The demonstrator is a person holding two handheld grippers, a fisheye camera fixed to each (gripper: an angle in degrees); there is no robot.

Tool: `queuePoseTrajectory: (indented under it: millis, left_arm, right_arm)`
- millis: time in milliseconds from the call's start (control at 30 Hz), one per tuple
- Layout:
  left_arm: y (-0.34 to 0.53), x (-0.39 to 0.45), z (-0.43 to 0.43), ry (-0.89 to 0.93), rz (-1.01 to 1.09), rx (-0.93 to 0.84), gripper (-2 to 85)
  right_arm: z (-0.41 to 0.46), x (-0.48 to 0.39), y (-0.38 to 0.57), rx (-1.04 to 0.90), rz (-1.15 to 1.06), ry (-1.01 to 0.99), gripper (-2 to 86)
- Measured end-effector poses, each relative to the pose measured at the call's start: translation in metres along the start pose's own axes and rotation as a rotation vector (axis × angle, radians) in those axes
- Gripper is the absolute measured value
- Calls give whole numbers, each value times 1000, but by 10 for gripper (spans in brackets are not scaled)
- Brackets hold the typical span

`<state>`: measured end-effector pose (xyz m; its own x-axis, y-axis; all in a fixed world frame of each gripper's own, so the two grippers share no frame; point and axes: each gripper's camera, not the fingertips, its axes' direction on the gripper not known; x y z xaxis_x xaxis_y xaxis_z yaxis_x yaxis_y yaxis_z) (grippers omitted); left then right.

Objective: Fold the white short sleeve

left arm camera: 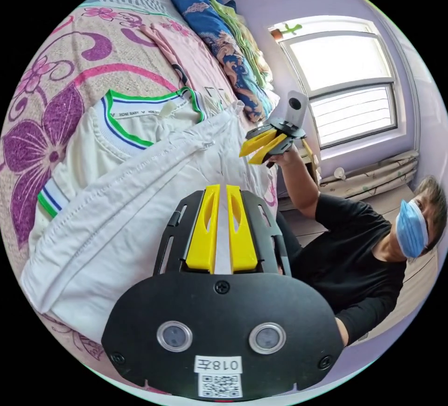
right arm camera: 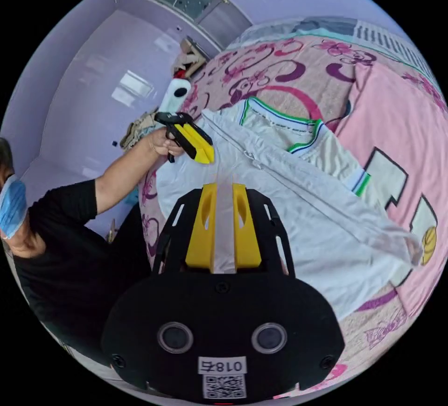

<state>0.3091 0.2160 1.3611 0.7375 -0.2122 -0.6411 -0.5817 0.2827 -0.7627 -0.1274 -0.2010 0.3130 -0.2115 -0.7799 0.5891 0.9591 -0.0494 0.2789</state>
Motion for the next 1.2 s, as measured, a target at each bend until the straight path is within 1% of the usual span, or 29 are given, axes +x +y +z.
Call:
queuePoseTrajectory:
  millis: [67, 100, 133, 233, 267, 300, 333, 367, 400, 433, 467, 500, 533, 567, 600, 633, 667, 700, 733, 767, 833, 900, 933, 967, 1000, 1033, 1067, 1133, 1200]
  left_arm:
    - [-4, -4, -1, -1, -34, 7, 14]
    - [-5, -8, -3, -3, -52, 17, 11]
    - [-5, -10, -5, -4, -67, 24, 10]
    - [-5, -19, -19, 2, -121, 94, 4]
    - [-3, -22, -29, -23, -152, 154, 1]
    - [1, -21, -43, -54, -166, 248, -2]
    - [5, -18, -51, -69, -165, 311, -4]
    - [16, -8, -66, -87, -129, 460, -7]
    - [30, 7, -78, -88, -61, 595, -8]
    - [36, 14, -81, -85, -25, 634, -9]
    - [43, 25, -80, -73, 22, 630, -9]
    - [45, 34, -72, -38, 87, 547, -9]
    - [44, 39, -65, -10, 127, 481, -9]
    - [43, 43, -46, 21, 148, 316, -10]
    - [43, 43, -24, -22, 126, 150, -10]
    - [44, 43, -15, -68, 110, 89, -10]
    - [47, 37, 0, -149, 60, 7, -10]
    - [49, 28, 7, -169, 1, -21, -10]
    - [50, 24, 7, -138, -8, -8, -10]
    - [51, 18, 3, -96, -38, 58, -10]
    - [54, 10, -10, -86, -107, 187, -10]
    - [63, -2, -28, 28, -176, 376, -10]
    - [68, -6, -33, 39, -209, 426, -10]
    - [80, -10, -43, 15, -263, 538, -10]
    - [97, -7, -54, -26, -286, 666, -10]
    - [105, -4, -58, -33, -280, 723, -10]
    - [119, 4, -62, -10, -237, 803, -9]
    - [135, 16, -61, 44, -177, 812, -9]
    - [166, 46, -54, 35, -88, 744, -8]
  right_arm:
    - [47, 1, -34, -168, -2, 44, 47]
    - [55, 3, -40, -194, 3, 59, 42]
    - [65, 7, -49, -215, 25, 85, 30]
    - [67, 26, -66, -195, 101, 48, 11]
    - [63, 30, -72, -173, 114, 71, 7]
    - [59, 32, -75, -151, 118, 82, 6]
    - [47, 35, -79, -63, 132, 123, 5]
    - [28, 33, -77, 82, 141, 175, 2]
    - [18, 31, -74, 161, 144, 194, 1]
    - [2, 24, -66, 290, 130, 198, 0]
    - [-8, 18, -60, 346, 109, 169, -1]
    - [-9, 16, -58, 335, 105, 154, -1]
    - [-8, 12, -54, 275, 88, 113, -2]
    - [-2, 8, -48, 192, 51, 50, -2]
    - [2, 7, -45, 135, 46, 22, -3]
    - [12, 6, -37, 23, 55, 18, -3]
    - [20, 7, -29, -61, 60, 65, -3]
    - [24, 9, -25, -106, 73, 88, -3]
    - [28, 18, -18, -163, 118, 115, -3]
    - [28, 25, -14, -159, 143, 87, -3]
    - [22, 38, -13, -115, 187, 12, -2]
    - [10, 52, -11, -21, 243, -65, -1]
    - [-2, 63, -8, 71, 301, -87, 0]
    - [-17, 72, 2, 200, 376, -51, 0]
    - [-26, 74, 9, 277, 404, -26, 0]
    - [-42, 71, 25, 437, 416, -17, 1]
    - [-51, 65, 40, 551, 391, -62, 3]
    - [-51, 56, 54, 553, 350, -148, 8]
    - [-46, 41, 70, 489, 301, -201, 18]
